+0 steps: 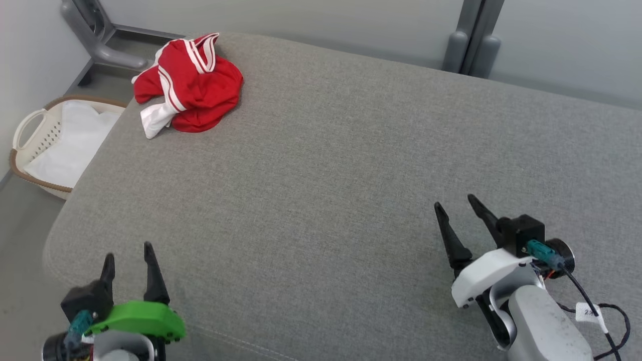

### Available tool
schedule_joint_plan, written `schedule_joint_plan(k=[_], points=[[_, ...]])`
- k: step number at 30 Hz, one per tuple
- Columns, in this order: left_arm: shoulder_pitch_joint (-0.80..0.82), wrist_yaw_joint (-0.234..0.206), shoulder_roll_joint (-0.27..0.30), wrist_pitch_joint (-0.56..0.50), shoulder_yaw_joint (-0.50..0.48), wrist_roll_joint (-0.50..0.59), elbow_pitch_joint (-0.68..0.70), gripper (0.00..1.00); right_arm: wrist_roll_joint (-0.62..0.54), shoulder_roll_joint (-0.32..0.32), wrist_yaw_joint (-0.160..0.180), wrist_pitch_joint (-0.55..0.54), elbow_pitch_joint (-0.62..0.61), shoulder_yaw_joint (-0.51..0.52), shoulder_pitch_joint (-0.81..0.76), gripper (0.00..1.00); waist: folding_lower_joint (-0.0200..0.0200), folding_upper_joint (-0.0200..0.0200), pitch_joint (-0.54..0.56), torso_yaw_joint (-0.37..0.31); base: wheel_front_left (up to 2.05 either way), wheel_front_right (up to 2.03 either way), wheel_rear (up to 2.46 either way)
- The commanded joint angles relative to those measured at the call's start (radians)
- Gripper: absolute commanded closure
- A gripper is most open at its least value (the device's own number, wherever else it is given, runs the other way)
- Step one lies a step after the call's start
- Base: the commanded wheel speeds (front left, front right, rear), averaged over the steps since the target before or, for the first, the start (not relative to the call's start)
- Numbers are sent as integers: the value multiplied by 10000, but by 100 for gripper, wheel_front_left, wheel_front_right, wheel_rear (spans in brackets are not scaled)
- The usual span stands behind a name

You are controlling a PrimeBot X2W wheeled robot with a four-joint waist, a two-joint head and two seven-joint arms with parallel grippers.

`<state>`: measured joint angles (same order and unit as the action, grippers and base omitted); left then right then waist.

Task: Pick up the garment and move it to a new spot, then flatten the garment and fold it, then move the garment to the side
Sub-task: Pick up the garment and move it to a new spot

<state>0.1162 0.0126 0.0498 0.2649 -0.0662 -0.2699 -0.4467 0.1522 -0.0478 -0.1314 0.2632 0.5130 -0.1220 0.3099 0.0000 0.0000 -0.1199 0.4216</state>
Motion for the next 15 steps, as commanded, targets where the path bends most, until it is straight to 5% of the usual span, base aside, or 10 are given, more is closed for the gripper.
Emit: schedule_joint_plan(k=[1, 10, 15], points=[[475, 151, 32, -14, -111, 128, -97, 0, -112, -63, 15, 18, -86, 5, 221, 0, 0, 0, -617, -393, 0, 0, 0], [3962, 910, 748, -14, -679, 168, -1550, 0, -720, -63, 15, 18, -680, -200, 1339, 0, 0, 0, -2394, -1266, 0, 0, 0], [5805, 1086, 1602, -9, -766, 111, -2605, 0, -912, -115, 15, 18, -1135, -431, 1832, 0, 0, 0, -3266, -1869, 0, 0, 0]])
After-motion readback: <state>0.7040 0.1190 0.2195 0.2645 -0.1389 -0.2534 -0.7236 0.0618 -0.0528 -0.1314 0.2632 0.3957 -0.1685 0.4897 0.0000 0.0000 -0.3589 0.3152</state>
